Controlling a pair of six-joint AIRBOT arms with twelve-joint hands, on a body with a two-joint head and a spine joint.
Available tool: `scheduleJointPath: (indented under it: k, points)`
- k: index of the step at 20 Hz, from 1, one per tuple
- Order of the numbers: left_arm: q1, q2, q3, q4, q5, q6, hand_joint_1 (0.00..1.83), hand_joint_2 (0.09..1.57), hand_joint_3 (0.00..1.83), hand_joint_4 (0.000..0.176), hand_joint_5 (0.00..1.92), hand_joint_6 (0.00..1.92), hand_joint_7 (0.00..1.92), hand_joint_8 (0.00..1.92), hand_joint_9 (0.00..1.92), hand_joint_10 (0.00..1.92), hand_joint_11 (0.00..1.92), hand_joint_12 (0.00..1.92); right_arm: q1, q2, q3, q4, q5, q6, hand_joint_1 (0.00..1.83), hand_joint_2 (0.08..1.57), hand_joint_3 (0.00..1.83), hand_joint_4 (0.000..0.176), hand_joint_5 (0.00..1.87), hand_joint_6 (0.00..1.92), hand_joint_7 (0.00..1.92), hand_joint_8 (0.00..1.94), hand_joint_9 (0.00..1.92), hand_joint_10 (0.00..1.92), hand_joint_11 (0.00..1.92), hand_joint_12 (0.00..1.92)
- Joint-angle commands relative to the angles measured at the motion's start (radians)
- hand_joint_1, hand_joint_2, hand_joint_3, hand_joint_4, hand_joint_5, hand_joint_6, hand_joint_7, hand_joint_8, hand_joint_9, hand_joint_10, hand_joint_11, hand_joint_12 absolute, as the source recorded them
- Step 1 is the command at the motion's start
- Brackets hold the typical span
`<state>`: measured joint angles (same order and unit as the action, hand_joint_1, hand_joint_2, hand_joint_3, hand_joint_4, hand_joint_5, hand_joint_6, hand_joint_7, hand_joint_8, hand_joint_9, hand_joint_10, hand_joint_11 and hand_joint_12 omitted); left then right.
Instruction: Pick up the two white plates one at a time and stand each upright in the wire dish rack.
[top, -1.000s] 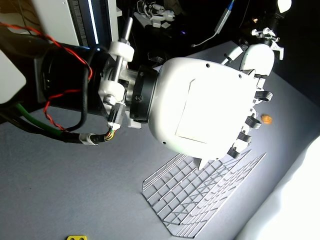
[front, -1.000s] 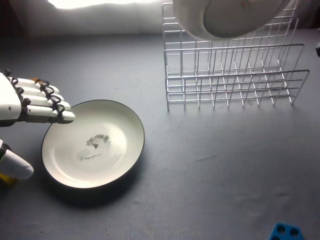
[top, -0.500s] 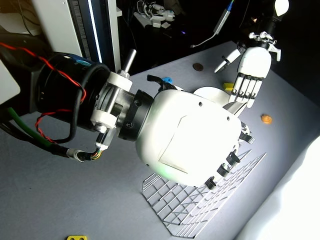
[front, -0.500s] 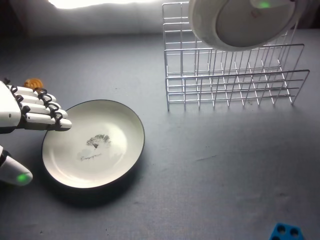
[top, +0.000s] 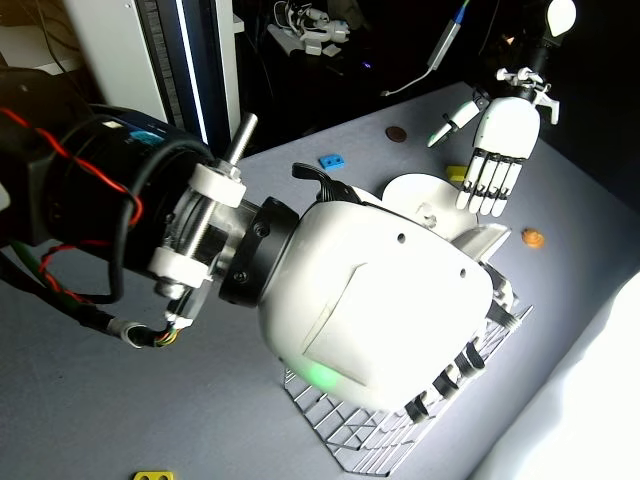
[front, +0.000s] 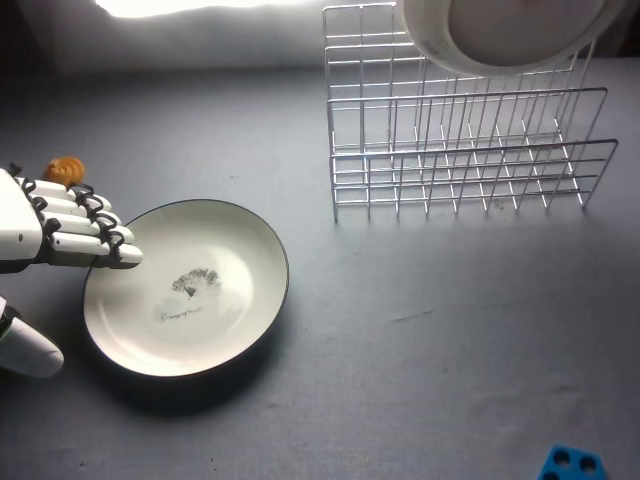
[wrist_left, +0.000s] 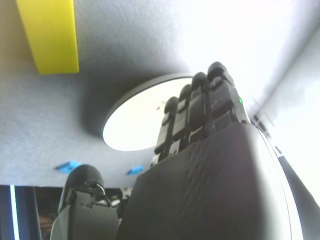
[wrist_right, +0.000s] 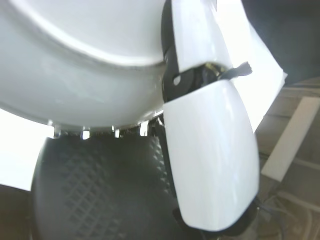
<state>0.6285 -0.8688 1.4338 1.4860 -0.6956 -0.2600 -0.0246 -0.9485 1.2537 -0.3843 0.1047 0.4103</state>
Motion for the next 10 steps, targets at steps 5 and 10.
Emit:
scheduleJointPath:
  k: [5,10]
  points:
    - [0.004,-0.003,0.013,-0.044,-0.016,-0.001,0.0,1.06,0.0,0.0,0.0,0.0,0.0,0.0,0.0,0.0,0.0,0.0,-0.002,0.003,0.032,0.032,0.102,0.02,1.38,1.09,0.0,0.0,1.01,0.95,1.03,0.84,0.95,1.09,0.77,1.13]
    - [0.009,-0.007,0.02,-0.044,-0.016,-0.001,0.0,1.07,0.0,0.0,0.0,0.0,0.0,0.0,0.0,0.0,0.0,0.0,-0.012,0.0,0.04,0.023,0.153,0.001,1.38,1.09,0.0,0.0,1.01,0.97,1.03,0.85,0.92,1.11,0.77,1.15]
